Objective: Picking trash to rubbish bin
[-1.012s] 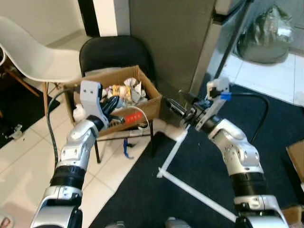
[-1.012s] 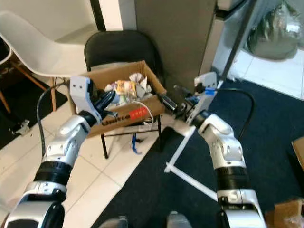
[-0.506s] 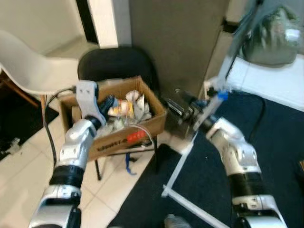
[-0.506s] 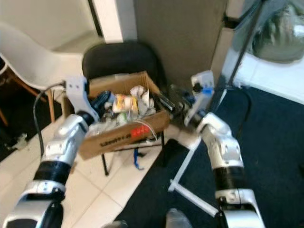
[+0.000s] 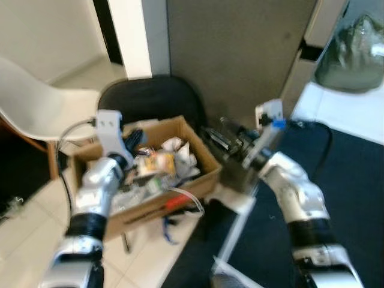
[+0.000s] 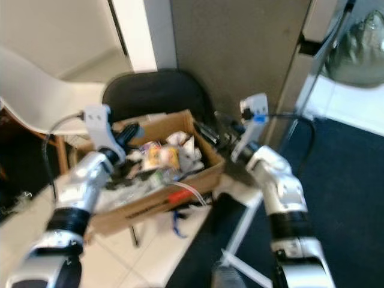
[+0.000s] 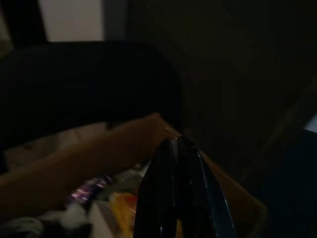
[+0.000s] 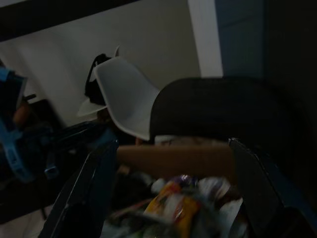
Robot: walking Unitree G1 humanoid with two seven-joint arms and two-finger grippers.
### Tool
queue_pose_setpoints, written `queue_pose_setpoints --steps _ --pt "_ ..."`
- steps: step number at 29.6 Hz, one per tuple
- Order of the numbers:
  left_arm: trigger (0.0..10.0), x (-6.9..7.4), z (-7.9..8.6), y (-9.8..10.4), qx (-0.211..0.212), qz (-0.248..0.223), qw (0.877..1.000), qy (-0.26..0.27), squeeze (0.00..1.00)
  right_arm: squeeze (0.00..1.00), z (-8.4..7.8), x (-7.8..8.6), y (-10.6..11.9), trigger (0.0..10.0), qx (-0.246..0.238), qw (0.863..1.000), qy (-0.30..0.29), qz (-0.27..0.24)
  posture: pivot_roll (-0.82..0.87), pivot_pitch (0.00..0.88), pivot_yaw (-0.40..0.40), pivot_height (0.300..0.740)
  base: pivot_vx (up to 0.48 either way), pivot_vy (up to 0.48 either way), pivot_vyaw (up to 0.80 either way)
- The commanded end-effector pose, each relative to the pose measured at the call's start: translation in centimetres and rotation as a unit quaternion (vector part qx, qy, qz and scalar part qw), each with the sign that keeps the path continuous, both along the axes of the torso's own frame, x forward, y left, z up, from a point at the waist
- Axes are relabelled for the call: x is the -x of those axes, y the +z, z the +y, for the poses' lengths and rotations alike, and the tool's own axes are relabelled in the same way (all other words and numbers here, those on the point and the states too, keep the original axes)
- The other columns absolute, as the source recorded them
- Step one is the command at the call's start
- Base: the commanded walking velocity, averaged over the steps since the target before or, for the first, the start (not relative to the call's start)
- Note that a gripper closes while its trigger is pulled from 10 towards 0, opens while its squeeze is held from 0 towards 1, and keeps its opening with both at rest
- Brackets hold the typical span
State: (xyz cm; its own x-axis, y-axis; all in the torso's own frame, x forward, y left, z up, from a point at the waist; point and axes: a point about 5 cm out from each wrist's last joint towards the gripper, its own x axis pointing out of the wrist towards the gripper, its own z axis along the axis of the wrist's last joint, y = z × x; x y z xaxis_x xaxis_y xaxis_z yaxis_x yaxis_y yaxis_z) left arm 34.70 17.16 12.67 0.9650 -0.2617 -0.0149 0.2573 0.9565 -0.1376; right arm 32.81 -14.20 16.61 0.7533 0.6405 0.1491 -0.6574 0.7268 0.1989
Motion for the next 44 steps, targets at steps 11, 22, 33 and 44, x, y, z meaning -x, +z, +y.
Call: queue_pose_setpoints --steps 11,22,33,44 --pt "10.0 0.1 0.9 -1.7 0.009 0.056 0.998 0.037 1.0 0.0 0.3 0.1 0.0 10.0 -0.01 1.0 0.008 0.002 -0.08 0.0 0.025 0.74 0.026 0.0 0.0" --pt "10.0 0.1 -1.9 0.4 0.035 -0.008 0.999 -0.041 0.0 0.0 0.3 0.1 0.0 10.0 -0.012 1.0 0.008 0.002 -0.08 0.0 0.024 0.74 0.0 0.0 0.0" --pt "10.0 1.1 -5.3 1.2 0.053 -0.028 0.988 -0.141 0.0 0.0 0.3 0.1 0.0 10.0 -0.014 1.0 0.009 0.004 -0.08 0.0 0.022 0.74 0.0 0.0 0.0" --pt "10.0 1.4 -6.7 0.9 0.013 -0.024 0.985 -0.17 0.0 0.0 0.3 0.0 0.0 10.0 -0.018 1.0 0.009 0.005 -0.08 0.0 0.022 0.74 -0.062 0.0 0.0"
